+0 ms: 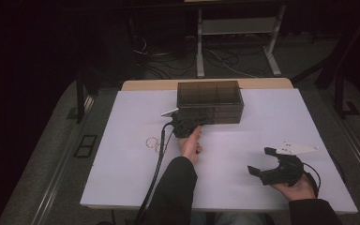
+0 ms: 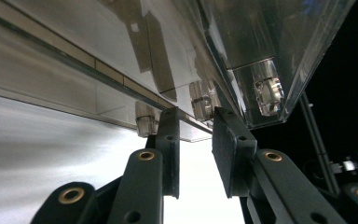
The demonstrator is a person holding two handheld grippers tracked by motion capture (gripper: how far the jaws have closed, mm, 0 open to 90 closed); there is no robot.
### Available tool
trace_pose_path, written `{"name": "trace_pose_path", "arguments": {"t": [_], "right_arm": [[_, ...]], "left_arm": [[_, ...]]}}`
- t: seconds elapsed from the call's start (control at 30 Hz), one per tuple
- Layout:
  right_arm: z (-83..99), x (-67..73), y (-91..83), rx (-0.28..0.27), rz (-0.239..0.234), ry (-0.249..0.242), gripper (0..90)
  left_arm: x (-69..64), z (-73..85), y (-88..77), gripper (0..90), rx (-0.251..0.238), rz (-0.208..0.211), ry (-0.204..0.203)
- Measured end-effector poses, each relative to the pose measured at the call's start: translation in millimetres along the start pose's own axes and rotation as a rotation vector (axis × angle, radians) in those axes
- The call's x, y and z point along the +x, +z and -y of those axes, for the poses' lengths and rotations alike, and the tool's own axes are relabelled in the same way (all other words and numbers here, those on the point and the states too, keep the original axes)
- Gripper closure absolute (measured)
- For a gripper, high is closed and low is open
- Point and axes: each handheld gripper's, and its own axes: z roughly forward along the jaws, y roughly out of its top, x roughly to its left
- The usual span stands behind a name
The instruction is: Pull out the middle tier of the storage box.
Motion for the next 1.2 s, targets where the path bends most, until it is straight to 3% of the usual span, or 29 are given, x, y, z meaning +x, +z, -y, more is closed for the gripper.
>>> {"name": "trace_pose_path", "arguments": {"t": [0.3, 0.7, 1.0, 1.1, 1.2], "right_arm": [[0.0, 0.0, 0.1, 0.002, -0.001, -0.001, 0.0], [-0.2, -0.2, -0.1, 0.002, 0.000, -0.001, 0.0], [-0.2, -0.2, -0.2, 0.002, 0.001, -0.001, 0.0], [-0.2, -0.1, -0.2, 0.002, 0.001, -0.002, 0.0], [0.0, -0.4, -0.1, 0.002, 0.002, -0.003, 0.0]], "left_arm": [[0.6, -0.1, 0.8, 78.5, -0.010, 0.022, -0.012], [3.6, 0.3, 4.7, 79.0, -0.008, 0.045, -0.037], [2.7, -0.4, 4.9, 80.8, 0.001, 0.035, -0.035], [4.6, -1.8, 5.0, 81.2, 0.014, 0.053, -0.054], [4.7, -2.0, 4.5, 81.5, 0.016, 0.048, -0.039]]}}
